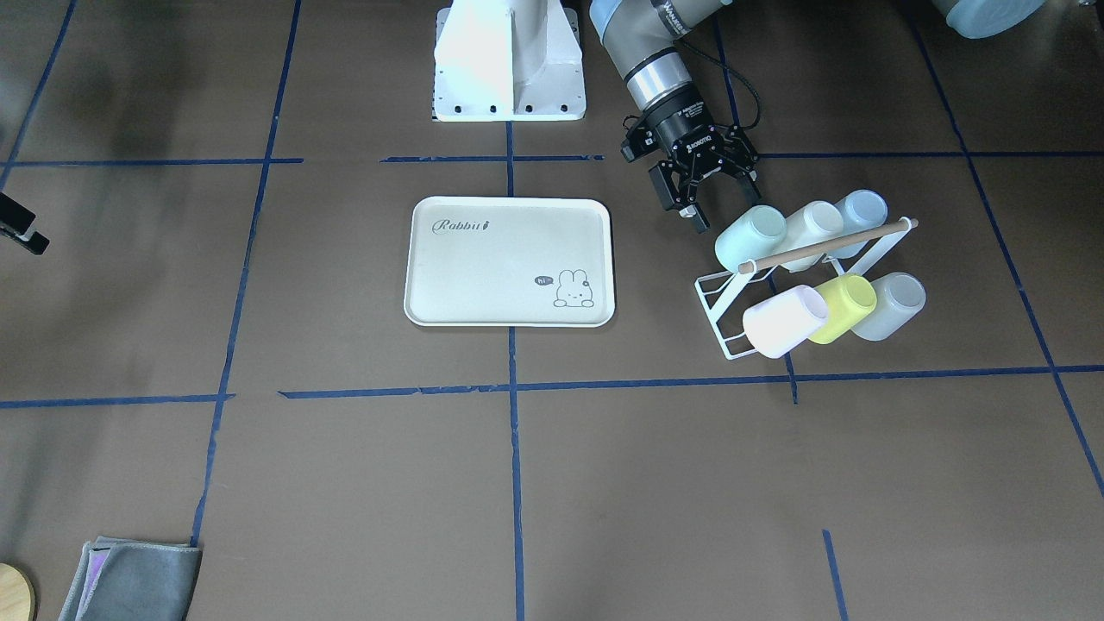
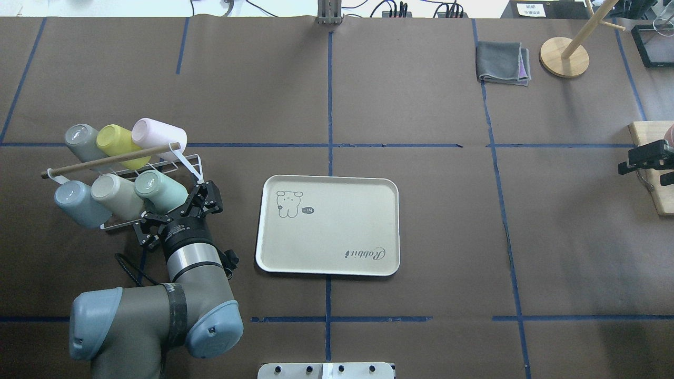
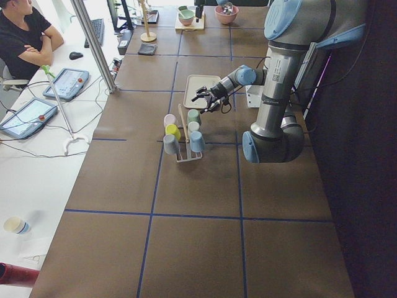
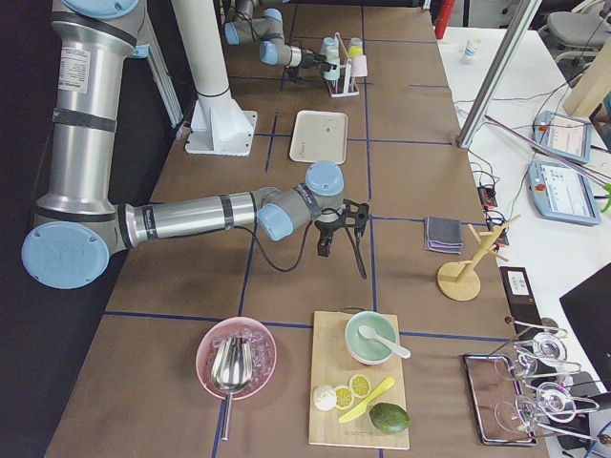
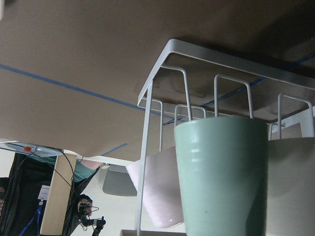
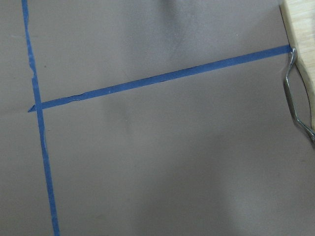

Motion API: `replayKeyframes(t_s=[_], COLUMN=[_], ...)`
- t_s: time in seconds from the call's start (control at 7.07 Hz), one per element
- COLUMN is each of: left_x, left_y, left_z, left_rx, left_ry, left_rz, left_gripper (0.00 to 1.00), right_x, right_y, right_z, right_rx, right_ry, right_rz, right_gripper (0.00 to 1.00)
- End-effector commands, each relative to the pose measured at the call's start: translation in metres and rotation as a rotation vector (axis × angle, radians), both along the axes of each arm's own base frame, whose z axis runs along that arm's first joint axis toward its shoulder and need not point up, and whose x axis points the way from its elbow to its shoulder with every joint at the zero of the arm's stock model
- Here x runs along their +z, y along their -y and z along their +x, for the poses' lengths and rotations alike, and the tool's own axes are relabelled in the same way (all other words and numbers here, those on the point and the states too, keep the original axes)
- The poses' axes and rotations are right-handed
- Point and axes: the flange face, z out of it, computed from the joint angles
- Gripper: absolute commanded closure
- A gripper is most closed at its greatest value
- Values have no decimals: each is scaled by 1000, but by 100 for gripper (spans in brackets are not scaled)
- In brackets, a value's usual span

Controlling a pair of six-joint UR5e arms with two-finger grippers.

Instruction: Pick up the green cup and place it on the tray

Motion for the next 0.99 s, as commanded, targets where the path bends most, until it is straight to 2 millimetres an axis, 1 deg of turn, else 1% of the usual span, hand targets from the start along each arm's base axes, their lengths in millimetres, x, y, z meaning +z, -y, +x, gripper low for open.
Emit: replayKeyframes(t_s=[0.0, 0.14, 0.28, 0.42, 0.71, 0.85], left_x=[19, 20, 29, 43, 48, 50], left_y=[-2, -3, 2, 4, 6, 10], left_z=[5, 7, 11, 19, 20, 18], left_rx=[1, 3, -5, -10, -24, -35], left_ry=[51, 55, 78, 111, 106, 107], left_rz=[30, 31, 29, 38, 42, 41], left_gripper=[0, 0, 0, 0, 0, 0], right_x=[0, -2, -1, -2, -2, -4], right_y=[-1, -1, -1, -1, -1, -1], right_z=[0, 0, 0, 1, 1, 1], right_rx=[0, 0, 0, 0, 0, 2], right_ry=[0, 1, 1, 1, 1, 3], right_rz=[0, 3, 2, 3, 3, 7], right_gripper=[1, 1, 1, 1, 1, 1])
